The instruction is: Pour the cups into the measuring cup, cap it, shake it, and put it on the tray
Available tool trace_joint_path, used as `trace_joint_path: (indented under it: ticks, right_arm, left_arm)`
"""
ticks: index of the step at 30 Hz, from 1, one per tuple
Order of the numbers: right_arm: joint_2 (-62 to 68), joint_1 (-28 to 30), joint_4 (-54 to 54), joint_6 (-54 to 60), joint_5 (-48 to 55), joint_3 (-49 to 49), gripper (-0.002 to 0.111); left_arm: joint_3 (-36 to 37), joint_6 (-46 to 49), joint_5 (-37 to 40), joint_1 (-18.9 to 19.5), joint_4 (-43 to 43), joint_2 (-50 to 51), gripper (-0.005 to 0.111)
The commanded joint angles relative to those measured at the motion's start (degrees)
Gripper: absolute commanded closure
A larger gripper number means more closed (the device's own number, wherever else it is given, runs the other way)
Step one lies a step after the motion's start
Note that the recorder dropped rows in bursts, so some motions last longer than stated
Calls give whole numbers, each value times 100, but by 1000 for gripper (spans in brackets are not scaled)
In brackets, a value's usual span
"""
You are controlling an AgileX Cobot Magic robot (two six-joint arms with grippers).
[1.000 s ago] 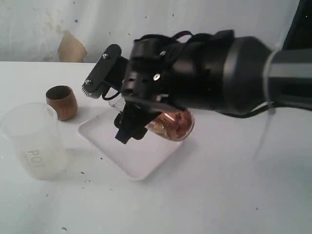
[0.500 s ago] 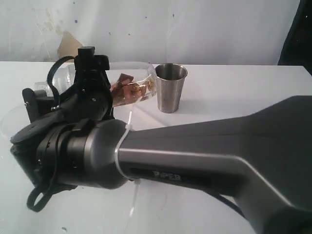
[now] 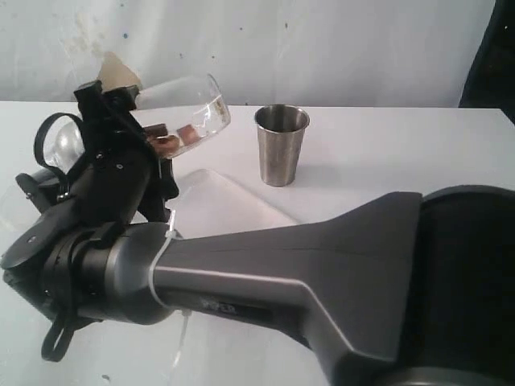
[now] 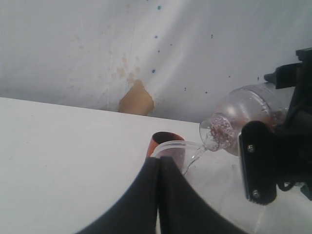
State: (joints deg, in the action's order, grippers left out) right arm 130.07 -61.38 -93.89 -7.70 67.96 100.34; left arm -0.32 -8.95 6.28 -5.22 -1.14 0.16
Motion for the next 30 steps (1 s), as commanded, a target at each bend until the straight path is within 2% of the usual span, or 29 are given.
trace_joint_path:
  ticks: [1, 16, 30]
  right_arm:
    - [145, -34, -606, 316, 201, 319, 108]
    - [145, -23, -606, 1511, 201, 360, 108]
    - [134, -23, -606, 1556, 201, 647, 108]
  left_arm:
    - [32, 1, -18, 2, -16, -16, 107]
    - [32, 1, -18, 2, -16, -16, 107]
    - [32, 1, -18, 2, -16, -16, 107]
